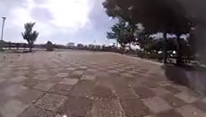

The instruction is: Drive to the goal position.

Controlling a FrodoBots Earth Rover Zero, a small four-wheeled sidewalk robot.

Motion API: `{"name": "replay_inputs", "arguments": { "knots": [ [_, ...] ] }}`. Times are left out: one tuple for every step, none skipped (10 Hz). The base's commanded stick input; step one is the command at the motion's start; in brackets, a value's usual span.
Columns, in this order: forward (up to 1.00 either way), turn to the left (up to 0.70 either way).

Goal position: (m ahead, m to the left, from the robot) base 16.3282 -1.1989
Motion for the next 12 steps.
{"name": "replay_inputs", "arguments": {
  "knots": [
    [0.70,0.35],
    [0.70,0.00],
    [0.70,0.00],
    [0.70,0.00],
    [0.70,0.00],
    [0.70,0.00],
    [0.70,0.00],
    [0.70,0.00],
    [0.70,0.00],
    [0.70,0.00],
    [0.70,0.00],
    [0.70,0.00]
  ]
}}
